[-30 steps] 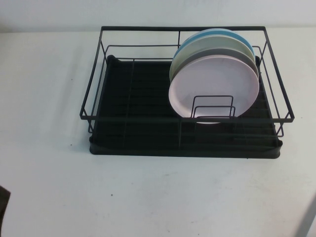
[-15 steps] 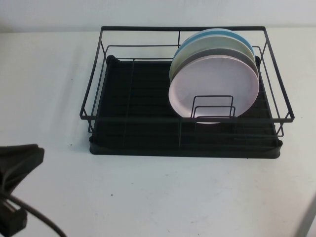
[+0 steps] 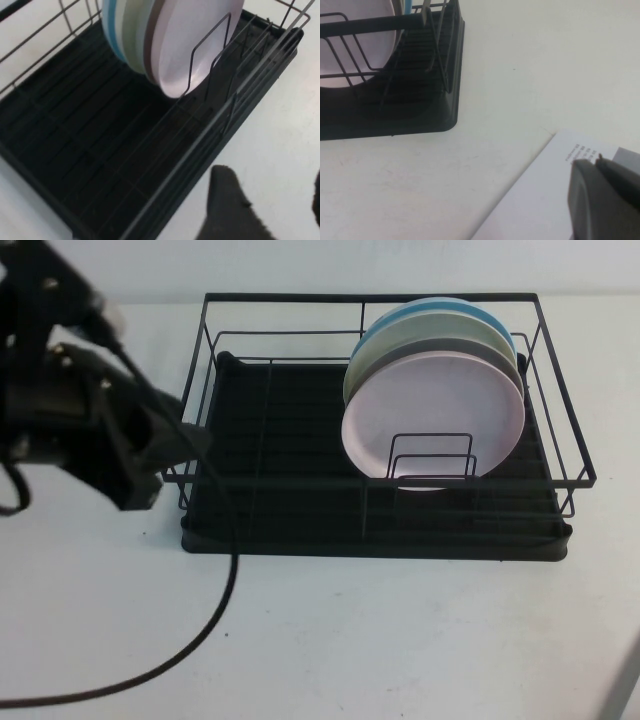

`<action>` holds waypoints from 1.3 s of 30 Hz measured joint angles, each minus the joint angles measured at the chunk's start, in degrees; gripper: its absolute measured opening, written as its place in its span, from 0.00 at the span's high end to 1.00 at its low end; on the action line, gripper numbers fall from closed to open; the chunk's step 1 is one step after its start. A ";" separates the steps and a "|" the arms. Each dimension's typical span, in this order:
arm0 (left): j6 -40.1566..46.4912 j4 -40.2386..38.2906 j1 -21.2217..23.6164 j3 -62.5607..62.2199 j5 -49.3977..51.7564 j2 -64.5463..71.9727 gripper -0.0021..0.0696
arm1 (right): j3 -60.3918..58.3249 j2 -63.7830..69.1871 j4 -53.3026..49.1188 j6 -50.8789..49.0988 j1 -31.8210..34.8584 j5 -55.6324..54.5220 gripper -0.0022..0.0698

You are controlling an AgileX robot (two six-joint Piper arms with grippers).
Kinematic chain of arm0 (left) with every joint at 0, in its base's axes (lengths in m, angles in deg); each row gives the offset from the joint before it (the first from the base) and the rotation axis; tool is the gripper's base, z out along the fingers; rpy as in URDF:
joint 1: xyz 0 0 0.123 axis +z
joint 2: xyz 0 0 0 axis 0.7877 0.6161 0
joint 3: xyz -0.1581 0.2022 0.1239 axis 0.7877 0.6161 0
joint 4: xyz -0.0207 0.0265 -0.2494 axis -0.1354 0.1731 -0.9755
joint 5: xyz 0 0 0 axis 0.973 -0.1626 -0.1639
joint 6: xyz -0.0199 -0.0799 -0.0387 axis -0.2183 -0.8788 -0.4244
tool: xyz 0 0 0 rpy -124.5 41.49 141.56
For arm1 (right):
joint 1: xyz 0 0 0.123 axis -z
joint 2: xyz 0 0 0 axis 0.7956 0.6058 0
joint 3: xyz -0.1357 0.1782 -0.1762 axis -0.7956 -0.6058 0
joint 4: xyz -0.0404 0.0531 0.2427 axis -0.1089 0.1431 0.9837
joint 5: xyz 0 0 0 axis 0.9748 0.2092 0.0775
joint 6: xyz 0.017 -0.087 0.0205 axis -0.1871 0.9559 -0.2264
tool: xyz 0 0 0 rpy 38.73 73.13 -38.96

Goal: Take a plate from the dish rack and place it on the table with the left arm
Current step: Grasp the plate from the shelf

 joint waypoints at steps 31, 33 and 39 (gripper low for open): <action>12.69 -10.12 -22.04 -25.17 -28.10 40.79 0.28 | 0.00 0.00 0.00 0.00 0.00 0.00 1.00; 13.37 -11.25 -22.04 -25.17 -28.39 41.48 0.28 | 0.00 0.00 0.00 0.00 0.00 0.00 1.00; 16.23 -12.86 -22.04 -25.26 -29.29 42.86 0.28 | 0.00 0.00 0.00 0.00 0.00 0.00 1.00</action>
